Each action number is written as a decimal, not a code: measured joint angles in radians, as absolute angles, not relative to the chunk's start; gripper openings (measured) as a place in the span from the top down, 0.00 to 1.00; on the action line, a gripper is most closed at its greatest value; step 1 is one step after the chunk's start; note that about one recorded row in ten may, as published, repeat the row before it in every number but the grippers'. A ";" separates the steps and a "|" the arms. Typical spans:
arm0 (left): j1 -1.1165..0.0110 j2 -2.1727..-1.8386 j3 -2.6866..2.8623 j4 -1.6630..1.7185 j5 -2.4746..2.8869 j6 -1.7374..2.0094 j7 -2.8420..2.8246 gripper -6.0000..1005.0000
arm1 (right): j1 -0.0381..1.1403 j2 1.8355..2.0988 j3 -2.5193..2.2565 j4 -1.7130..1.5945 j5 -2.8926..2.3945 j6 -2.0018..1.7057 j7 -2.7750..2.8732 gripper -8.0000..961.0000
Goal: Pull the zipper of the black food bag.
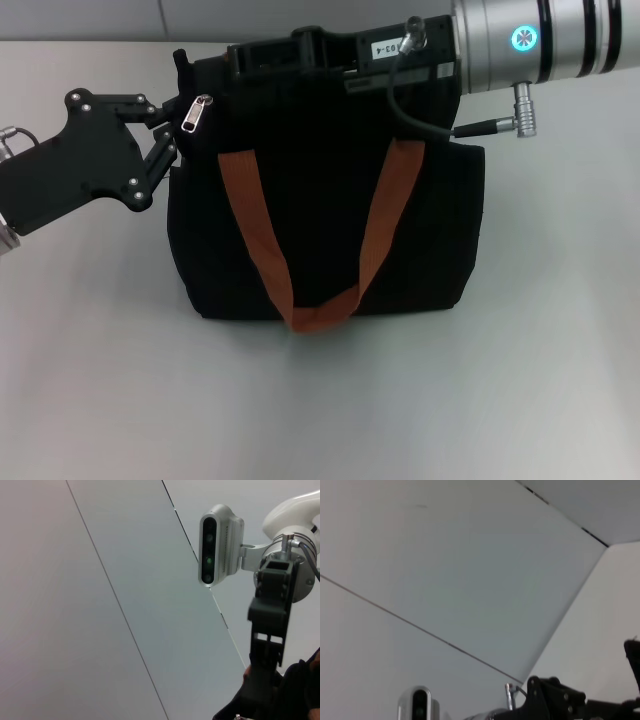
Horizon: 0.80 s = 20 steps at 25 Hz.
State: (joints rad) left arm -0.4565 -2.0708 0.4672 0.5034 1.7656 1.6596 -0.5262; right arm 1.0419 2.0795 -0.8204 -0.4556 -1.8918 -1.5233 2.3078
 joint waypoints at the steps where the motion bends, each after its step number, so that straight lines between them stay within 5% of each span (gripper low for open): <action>1: -0.456 -2.071 0.467 0.503 1.766 1.660 -0.526 0.92 | 1.043 2.080 -0.829 -0.455 -1.891 -1.520 2.313 0.22; 20: -0.484 -2.070 0.477 0.504 1.766 1.688 -0.511 0.92 | 1.078 2.091 -0.847 -0.363 -1.869 -1.430 2.318 0.27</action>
State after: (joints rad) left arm -0.4838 -2.0702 0.4774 0.5039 1.7656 1.6880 -0.5107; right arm 1.0778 2.0908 -0.8467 -0.3631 -1.8690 -1.4303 2.3179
